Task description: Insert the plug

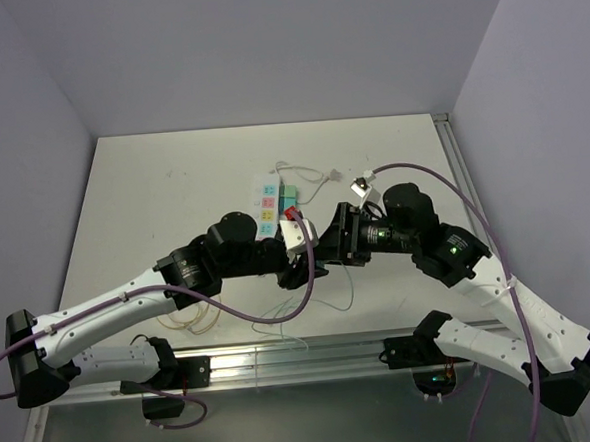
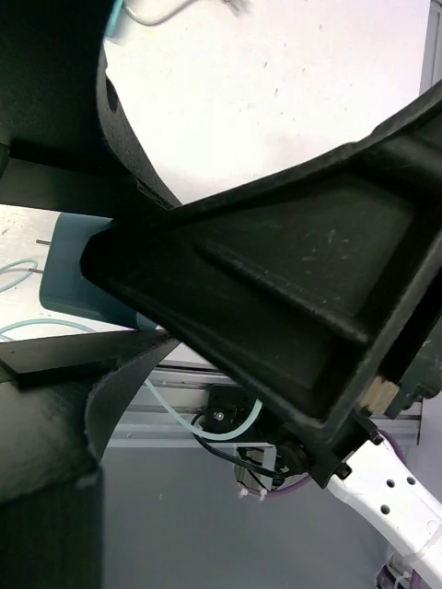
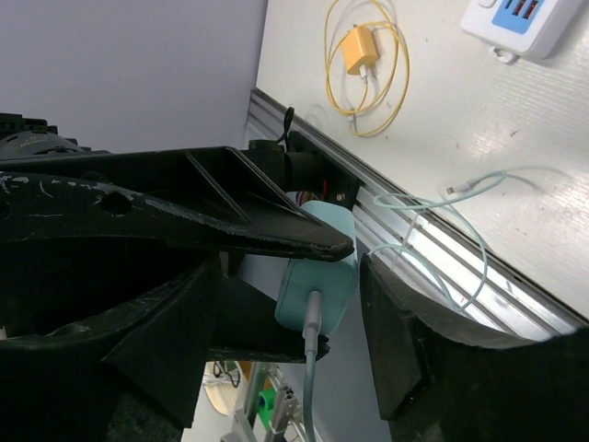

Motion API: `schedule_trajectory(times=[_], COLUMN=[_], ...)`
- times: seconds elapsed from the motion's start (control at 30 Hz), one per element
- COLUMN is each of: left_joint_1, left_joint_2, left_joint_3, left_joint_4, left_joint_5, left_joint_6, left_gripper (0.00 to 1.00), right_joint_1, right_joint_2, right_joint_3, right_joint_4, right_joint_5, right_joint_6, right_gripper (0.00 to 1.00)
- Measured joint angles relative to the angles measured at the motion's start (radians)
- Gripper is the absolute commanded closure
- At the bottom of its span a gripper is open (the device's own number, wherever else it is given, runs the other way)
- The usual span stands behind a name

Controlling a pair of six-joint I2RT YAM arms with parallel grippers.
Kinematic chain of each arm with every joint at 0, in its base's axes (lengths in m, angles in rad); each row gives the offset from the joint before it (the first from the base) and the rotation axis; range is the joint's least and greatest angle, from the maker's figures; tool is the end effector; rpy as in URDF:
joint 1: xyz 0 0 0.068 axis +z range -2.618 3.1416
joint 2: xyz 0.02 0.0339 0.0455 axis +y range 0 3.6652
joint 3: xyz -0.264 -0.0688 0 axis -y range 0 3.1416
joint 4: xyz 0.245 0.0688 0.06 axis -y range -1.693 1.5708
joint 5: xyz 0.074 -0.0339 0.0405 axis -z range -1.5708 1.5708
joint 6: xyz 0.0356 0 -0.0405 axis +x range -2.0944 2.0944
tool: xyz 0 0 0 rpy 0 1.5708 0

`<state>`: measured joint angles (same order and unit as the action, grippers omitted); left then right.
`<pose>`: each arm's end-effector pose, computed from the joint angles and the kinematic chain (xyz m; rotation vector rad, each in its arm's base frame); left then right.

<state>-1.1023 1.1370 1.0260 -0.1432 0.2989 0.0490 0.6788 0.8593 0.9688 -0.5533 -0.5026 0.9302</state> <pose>0.1097 -0.2400 0.3584 1.2342 1.4905 -0.9974 0.1290 0.1261 0.3547 -0.0811 2.3084 1.4438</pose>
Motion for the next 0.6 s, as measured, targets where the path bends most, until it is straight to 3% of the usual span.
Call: schedule_trajectory(times=[0.13, 0.17, 0.23, 0.33, 0.4, 0.5, 0.53, 0.6], left_joint_1=[-0.002, -0.002, -0.004, -0.008, -0.009, -0.011, -0.011, -0.013], left_joint_2=[0.0, 0.0, 0.0, 0.0, 0.0, 0.0, -0.001, -0.001], left_joint_3=[0.001, 0.002, 0.003, 0.006, 0.006, 0.006, 0.006, 0.006], left_joint_4=[0.001, 0.003, 0.001, -0.001, -0.002, -0.005, -0.009, -0.012], left_joint_5=[-0.01, -0.01, -0.014, -0.018, -0.021, -0.039, -0.044, -0.05], left_joint_6=[0.0, 0.0, 0.001, 0.002, 0.002, 0.013, 0.015, 0.015], left_gripper=[1.0, 1.0, 1.0, 1.0, 1.0, 0.82, 0.64, 0.52], right_joint_1=[0.026, 0.029, 0.038, 0.05, 0.055, 0.054, 0.055, 0.056], right_joint_2=[-0.001, -0.001, 0.0, 0.0, -0.002, -0.002, -0.004, -0.006], right_joint_3=[-0.008, -0.014, -0.032, -0.049, -0.058, -0.07, -0.076, -0.083], right_joint_4=[0.016, 0.021, 0.027, 0.04, 0.052, 0.063, 0.07, 0.082], right_joint_5=[0.029, 0.033, 0.044, 0.05, 0.052, 0.07, 0.074, 0.077], right_joint_6=[0.014, 0.018, 0.025, 0.045, 0.05, 0.082, 0.092, 0.099], right_gripper=[0.39, 0.47, 0.52, 0.53, 0.6, 0.89, 1.0, 1.0])
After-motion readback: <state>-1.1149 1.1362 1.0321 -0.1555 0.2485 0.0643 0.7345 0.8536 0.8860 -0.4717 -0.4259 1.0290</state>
